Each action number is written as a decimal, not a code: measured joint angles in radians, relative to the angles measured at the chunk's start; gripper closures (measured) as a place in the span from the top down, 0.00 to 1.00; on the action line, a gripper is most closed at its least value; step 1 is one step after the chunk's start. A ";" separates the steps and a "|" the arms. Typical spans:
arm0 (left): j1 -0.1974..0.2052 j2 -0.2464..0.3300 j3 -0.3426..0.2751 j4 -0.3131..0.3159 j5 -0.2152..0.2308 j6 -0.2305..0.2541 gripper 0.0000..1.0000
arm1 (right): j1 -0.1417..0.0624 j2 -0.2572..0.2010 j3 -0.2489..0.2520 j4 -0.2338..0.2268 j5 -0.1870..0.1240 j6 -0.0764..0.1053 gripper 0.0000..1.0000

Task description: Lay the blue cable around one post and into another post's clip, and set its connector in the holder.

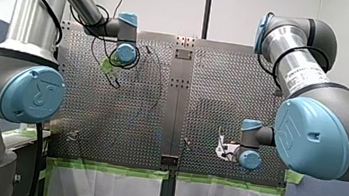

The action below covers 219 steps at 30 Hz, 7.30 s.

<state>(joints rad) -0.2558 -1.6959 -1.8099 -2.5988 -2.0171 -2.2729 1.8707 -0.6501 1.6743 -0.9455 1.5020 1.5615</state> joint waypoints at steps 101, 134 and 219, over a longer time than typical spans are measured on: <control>0.075 -0.176 0.198 -0.151 0.170 -0.422 1.00 | -0.008 -0.067 0.027 0.046 0.057 -0.004 0.00; 0.076 -0.176 0.198 -0.149 0.174 -0.421 1.00 | -0.096 -0.350 -0.036 0.255 0.044 0.121 0.00; 0.063 -0.176 0.197 -0.153 0.173 -0.391 1.00 | -0.336 -0.502 -0.176 0.660 -0.218 0.034 0.00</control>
<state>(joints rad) -0.1926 -1.8719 -1.6129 -2.7520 -1.8436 -2.6638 1.5349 -1.1516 1.4983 -0.2857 1.2836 1.5960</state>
